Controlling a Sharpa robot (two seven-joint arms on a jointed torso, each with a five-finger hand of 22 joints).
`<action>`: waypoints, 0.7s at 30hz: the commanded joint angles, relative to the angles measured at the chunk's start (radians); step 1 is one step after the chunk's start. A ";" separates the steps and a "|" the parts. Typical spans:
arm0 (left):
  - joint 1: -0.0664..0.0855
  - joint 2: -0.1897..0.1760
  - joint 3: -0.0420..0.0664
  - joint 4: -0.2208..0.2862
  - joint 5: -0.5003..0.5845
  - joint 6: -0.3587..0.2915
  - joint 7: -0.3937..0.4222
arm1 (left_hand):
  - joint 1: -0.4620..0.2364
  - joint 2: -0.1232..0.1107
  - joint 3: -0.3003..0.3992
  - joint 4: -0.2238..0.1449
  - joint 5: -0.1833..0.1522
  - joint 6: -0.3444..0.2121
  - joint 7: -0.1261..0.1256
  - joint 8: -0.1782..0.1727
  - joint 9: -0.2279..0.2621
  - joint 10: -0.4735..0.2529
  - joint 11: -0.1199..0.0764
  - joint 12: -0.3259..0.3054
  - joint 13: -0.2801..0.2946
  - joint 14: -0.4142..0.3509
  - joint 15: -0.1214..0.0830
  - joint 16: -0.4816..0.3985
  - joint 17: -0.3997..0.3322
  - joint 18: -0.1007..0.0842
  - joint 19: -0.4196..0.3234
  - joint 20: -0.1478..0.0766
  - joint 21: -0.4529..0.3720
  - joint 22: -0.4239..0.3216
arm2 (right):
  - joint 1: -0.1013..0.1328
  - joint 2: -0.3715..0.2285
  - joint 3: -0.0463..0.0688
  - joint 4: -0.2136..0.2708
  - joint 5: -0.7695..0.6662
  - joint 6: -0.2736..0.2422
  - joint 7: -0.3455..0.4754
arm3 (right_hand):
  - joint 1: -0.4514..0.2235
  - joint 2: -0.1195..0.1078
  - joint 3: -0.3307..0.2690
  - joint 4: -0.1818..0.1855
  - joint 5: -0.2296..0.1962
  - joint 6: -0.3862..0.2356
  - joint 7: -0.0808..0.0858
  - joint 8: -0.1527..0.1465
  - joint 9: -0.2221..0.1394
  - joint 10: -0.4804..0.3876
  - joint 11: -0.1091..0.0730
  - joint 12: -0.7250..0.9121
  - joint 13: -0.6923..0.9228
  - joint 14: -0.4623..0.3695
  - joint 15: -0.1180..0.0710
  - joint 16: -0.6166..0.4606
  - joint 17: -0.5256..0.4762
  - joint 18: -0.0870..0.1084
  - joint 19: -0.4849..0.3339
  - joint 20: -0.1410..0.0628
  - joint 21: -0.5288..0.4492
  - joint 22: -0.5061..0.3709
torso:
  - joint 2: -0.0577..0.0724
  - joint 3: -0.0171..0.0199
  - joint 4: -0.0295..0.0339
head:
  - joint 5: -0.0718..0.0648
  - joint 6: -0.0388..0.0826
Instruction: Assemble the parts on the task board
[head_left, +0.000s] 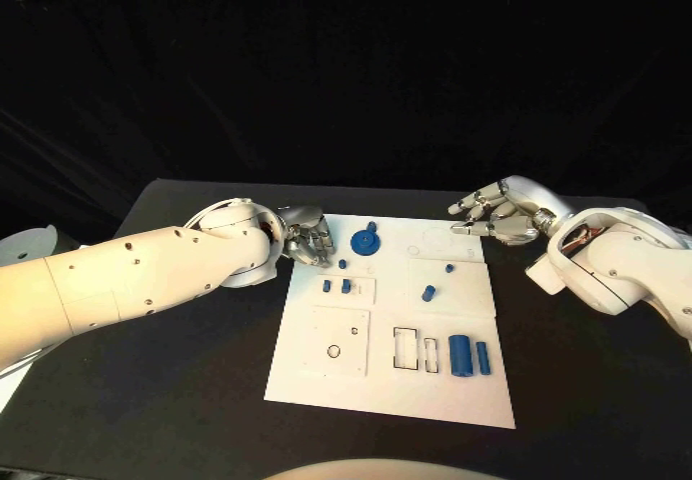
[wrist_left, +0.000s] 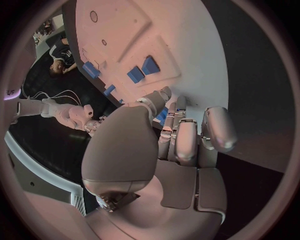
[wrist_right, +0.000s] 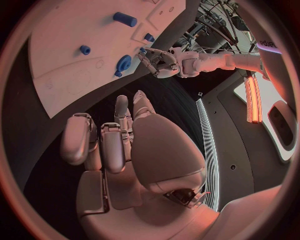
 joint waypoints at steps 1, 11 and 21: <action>0.002 -0.016 0.000 -0.020 0.267 -0.116 0.082 | -0.017 0.000 -0.002 0.013 -0.002 0.005 -0.003 0.007 0.001 0.018 -0.001 0.012 0.006 0.021 -0.002 -0.010 -0.018 -0.009 -0.004 0.001 -0.012 -0.010 | -0.001 -0.002 0.000 -0.007 -0.245 0.069 -0.081 | 0.051 -0.006 0.028 -0.015 -0.005 0.043 0.008 0.005 0.001 0.008 -0.007 -0.104 -0.114 0.054 -0.005 -0.008 0.053 0.014 0.009 0.001 0.001 0.005 | -0.001 0.0003 0.0009 | -0.010 0.003; 0.005 -0.063 -0.003 -0.015 1.267 -0.066 0.449 | -0.023 0.038 0.001 0.024 0.002 0.023 0.021 0.014 0.002 -0.045 0.023 0.034 0.006 -0.195 0.023 -0.308 -0.479 0.081 -0.236 0.025 -0.527 -0.414 | -0.029 -0.001 -0.001 0.026 -0.602 0.147 -0.160 | 0.075 -0.074 0.163 0.008 -0.026 0.108 -0.016 -0.015 -0.005 0.104 -0.009 -0.285 -0.409 0.059 -0.005 -0.029 0.028 0.012 0.028 0.003 0.005 0.017 | 0.000 -0.0010 0.0018 | -0.038 0.016; 0.004 -0.095 -0.013 0.031 1.458 -0.043 0.522 | -0.031 0.044 -0.020 0.023 0.003 0.031 0.017 0.021 0.004 -0.036 0.018 0.056 0.011 -0.214 0.020 -0.326 -0.520 0.082 -0.240 0.023 -0.543 -0.426 | -0.054 0.019 -0.003 0.034 -0.735 0.173 -0.186 | 0.041 -0.126 0.264 0.032 -0.075 0.123 -0.034 -0.039 -0.005 0.120 -0.022 -0.346 -0.534 0.059 -0.037 -0.050 -0.001 0.014 0.028 -0.025 -0.012 -0.004 | 0.000 -0.0020 -0.0007 | -0.044 0.023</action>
